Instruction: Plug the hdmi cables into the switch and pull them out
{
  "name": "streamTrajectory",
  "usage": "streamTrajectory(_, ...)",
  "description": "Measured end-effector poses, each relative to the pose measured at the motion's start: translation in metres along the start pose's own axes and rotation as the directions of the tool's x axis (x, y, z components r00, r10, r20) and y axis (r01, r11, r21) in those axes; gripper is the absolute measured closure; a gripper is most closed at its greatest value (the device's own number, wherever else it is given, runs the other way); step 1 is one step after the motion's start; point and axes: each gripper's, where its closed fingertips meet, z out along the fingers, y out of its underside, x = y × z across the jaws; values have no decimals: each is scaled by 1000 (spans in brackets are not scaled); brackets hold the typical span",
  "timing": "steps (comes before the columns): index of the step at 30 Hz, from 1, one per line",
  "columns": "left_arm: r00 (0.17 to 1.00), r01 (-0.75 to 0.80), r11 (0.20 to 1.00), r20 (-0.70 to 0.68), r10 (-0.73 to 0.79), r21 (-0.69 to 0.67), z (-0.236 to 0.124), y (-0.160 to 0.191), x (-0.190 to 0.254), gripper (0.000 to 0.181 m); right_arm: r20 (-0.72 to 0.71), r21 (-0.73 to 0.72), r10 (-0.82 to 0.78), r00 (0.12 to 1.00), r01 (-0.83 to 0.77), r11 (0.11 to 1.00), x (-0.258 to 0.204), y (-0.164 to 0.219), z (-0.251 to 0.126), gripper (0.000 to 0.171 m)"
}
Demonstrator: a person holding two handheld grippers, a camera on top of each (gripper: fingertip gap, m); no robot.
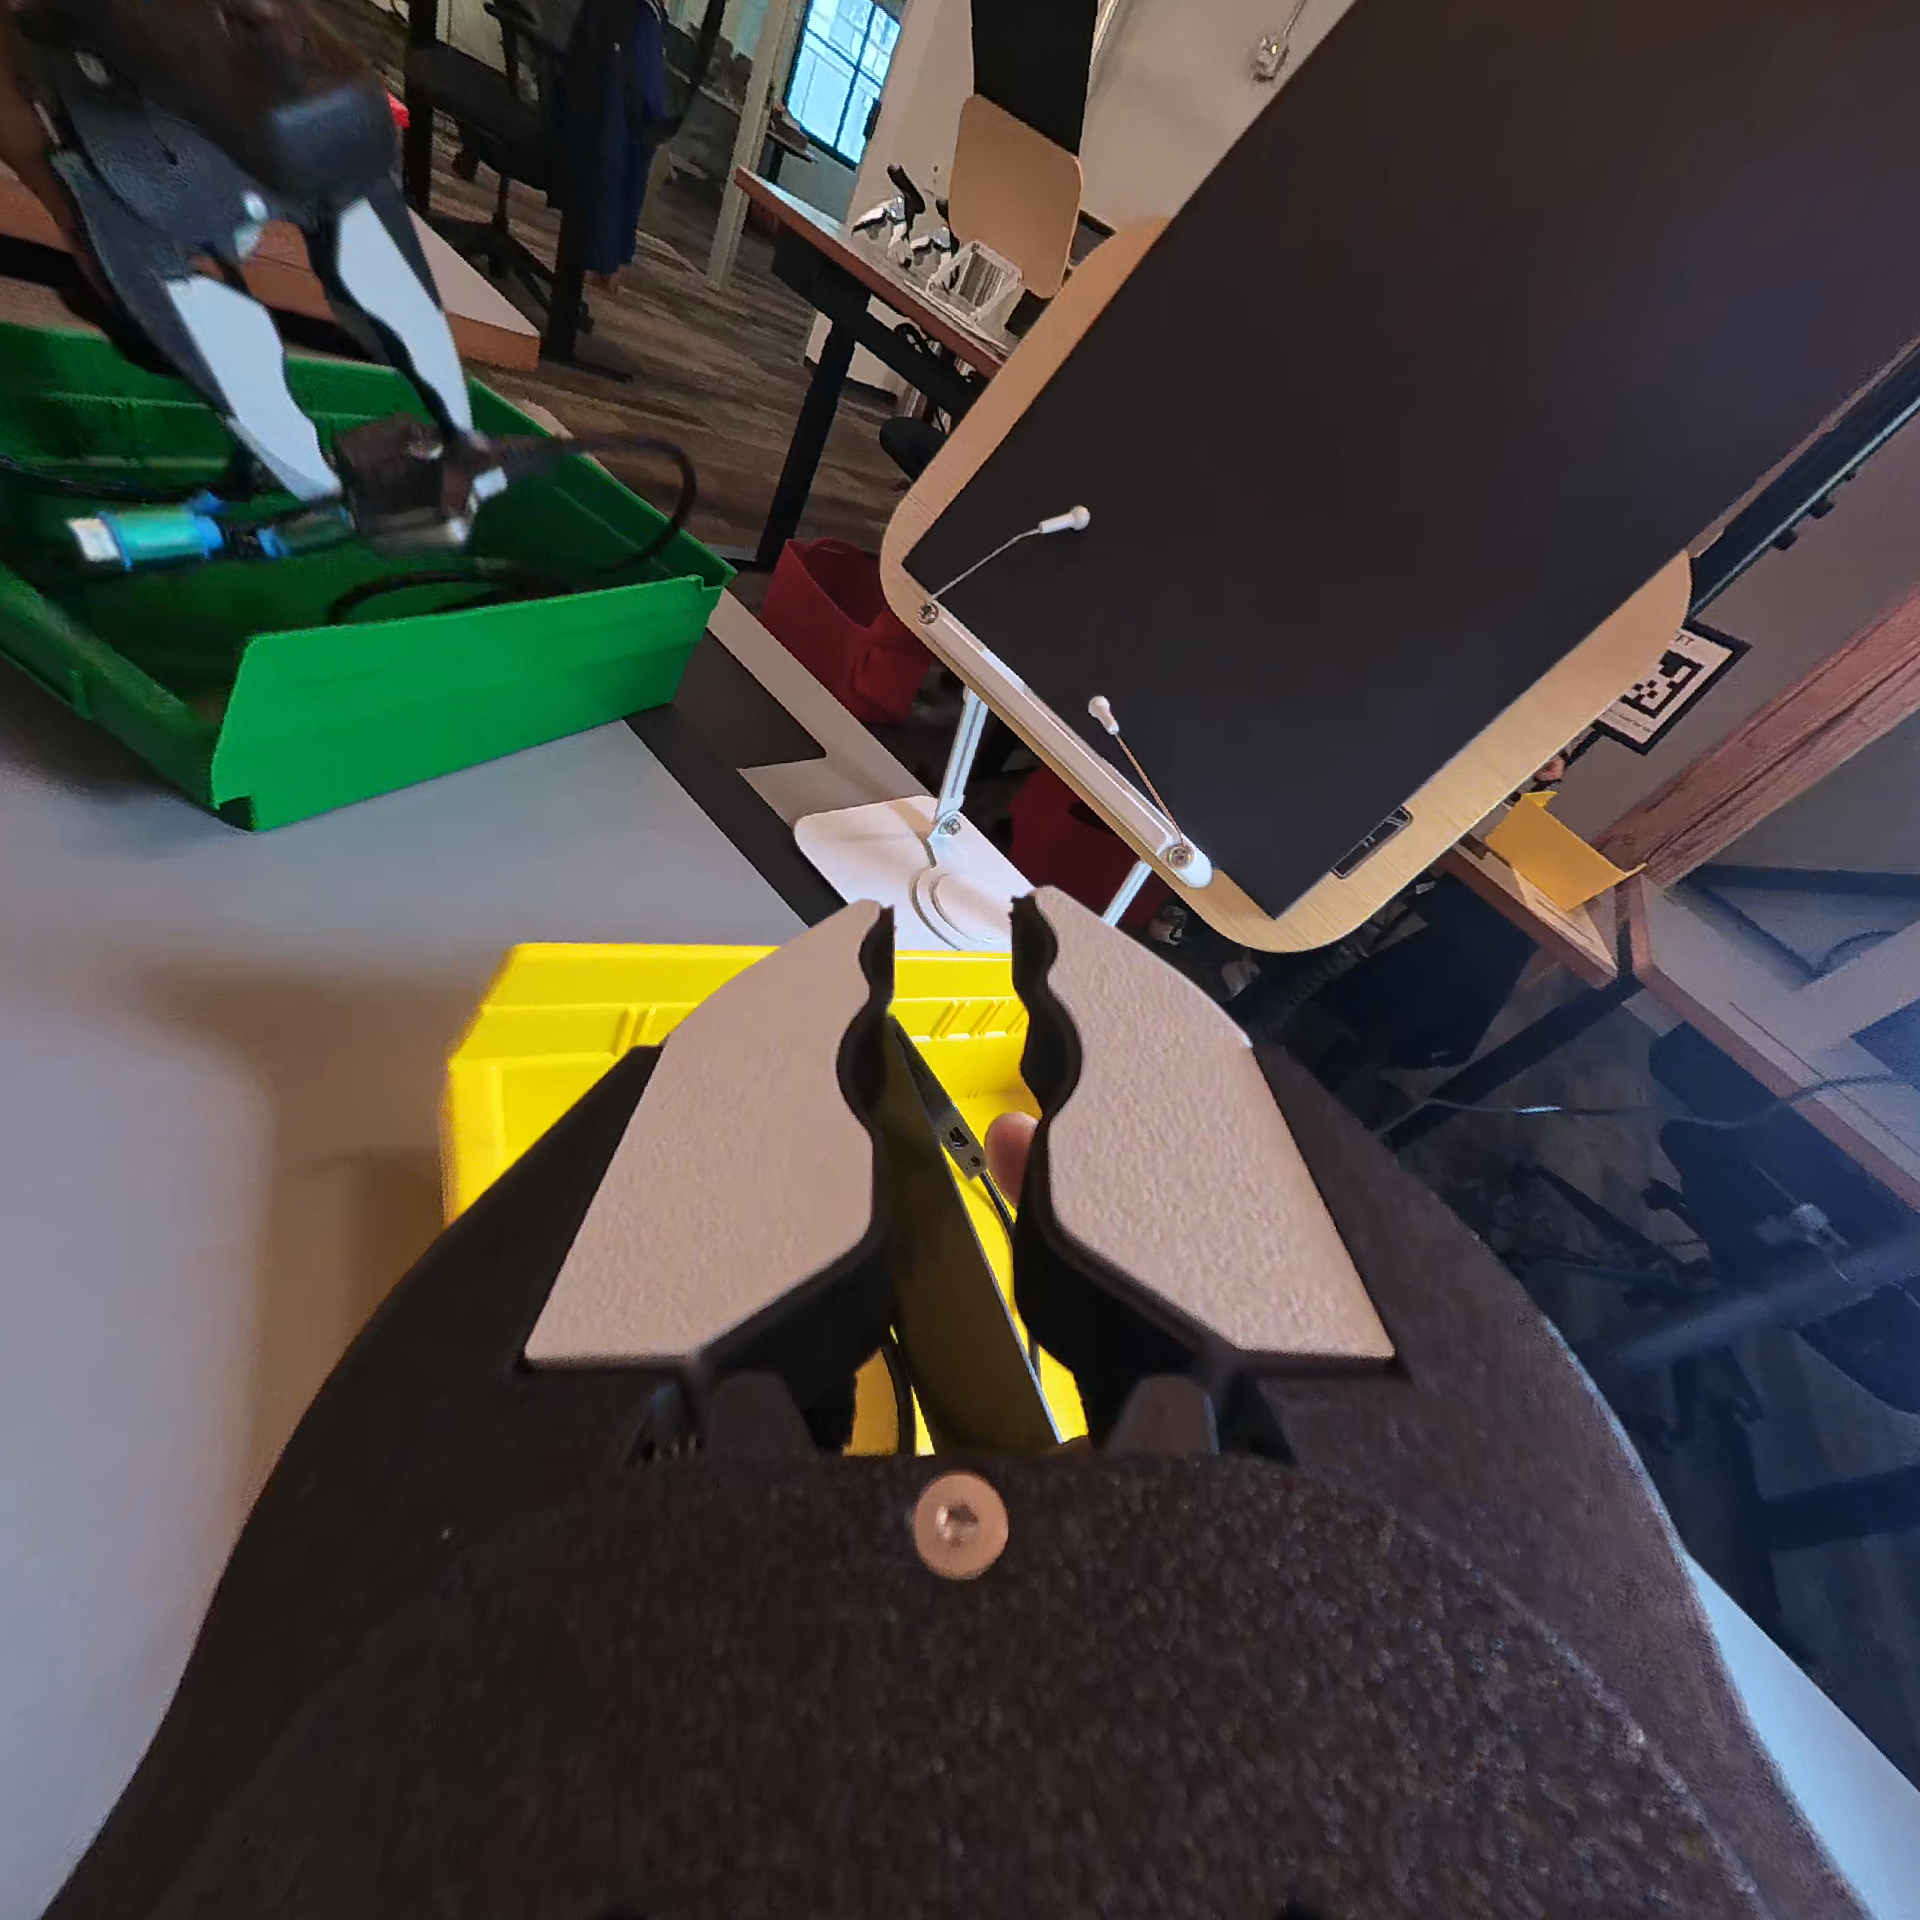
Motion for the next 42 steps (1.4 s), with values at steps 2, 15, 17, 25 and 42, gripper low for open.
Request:
streamTrajectory(2, 997, 53, 996, 57, -57, 65, -24, -2, -13, 119, 6, 7, -7, 1000, 7, 1000, -4, -4, 0, 149)
streamTrajectory(15, 913, 177, 757, 182, -364, 628, -156, -59, -55, 120, 19, 58, -68, 998, 67, 996, -20, -23, -2, 151)
streamTrajectory(17, 916, 175, 684, 137, -376, 708, -171, -77, -48, 120, 20, 89, -74, 997, 72, 993, -21, -29, -3, 151)
streamTrajectory(25, 950, 200, 262, -121, -289, 944, -225, -171, 10, 121, 151, 392, -117, 982, 49, 919, -60, -101, -42, 150)
streamTrajectory(42, 899, 331, 366, -409, 160, 870, -183, -245, 136, 121, 115, 280, -447, 887, 403, 871, -108, -103, -45, 125)
